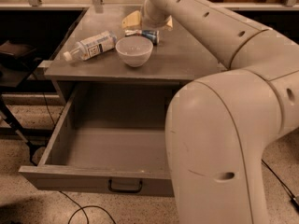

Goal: Place redbull can into top drawer

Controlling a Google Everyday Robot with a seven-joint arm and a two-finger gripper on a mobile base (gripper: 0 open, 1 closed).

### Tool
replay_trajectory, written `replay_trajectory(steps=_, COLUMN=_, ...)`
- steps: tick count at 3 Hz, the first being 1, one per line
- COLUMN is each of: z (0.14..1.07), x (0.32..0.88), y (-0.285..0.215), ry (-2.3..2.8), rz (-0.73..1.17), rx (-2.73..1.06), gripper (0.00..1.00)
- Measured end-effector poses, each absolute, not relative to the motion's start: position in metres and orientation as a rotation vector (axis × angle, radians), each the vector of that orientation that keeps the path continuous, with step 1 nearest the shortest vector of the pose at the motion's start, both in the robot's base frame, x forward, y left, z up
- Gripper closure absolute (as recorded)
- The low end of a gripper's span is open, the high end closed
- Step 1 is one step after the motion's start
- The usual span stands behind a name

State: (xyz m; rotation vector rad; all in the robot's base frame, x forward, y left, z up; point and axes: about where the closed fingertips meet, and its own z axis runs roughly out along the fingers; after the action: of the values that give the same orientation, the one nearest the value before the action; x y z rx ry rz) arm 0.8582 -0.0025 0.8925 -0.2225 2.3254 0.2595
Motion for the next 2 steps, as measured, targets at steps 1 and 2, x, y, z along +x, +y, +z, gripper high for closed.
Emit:
replay_trajectory(steps=1, z=0.8859, x=0.8641, y=0.0018, ry=2.340, rz=0.253, rx=-0.238, gripper=0.00)
replay_trajectory(steps=2, z=0.8790, x=0.8722, y=0.0086, ry=2.361, rz=0.250, rx=-0.262, gripper=0.00)
